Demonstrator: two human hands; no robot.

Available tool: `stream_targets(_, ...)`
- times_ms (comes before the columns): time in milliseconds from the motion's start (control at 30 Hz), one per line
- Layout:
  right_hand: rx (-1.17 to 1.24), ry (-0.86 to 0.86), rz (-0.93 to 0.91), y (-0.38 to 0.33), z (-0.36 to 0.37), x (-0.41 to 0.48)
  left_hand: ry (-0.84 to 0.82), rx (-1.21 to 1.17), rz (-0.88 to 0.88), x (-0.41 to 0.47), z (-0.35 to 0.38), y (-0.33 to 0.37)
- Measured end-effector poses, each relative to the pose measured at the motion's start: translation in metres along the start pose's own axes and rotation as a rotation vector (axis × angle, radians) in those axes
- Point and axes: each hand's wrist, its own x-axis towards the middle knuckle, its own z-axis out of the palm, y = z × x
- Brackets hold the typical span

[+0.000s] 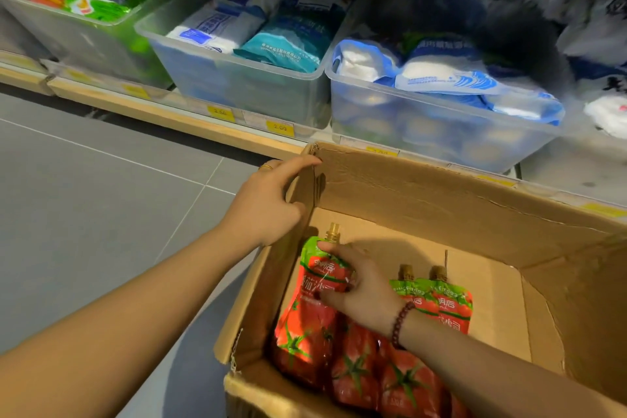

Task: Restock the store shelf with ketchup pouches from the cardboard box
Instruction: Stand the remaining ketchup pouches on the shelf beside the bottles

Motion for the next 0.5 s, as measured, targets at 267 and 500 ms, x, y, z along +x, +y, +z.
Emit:
stream_targets(267,0.102,0.268,-0.384,-0.051,-0.052,-0.013,0.047,0.133,0.096,-0.013,-0.011,0.003)
stream_targets(500,0.197,0.397,-0.6,-0.129,-0.132,-0.024,0.068,-0.138,0.35,-0.004,-0.062,0.08)
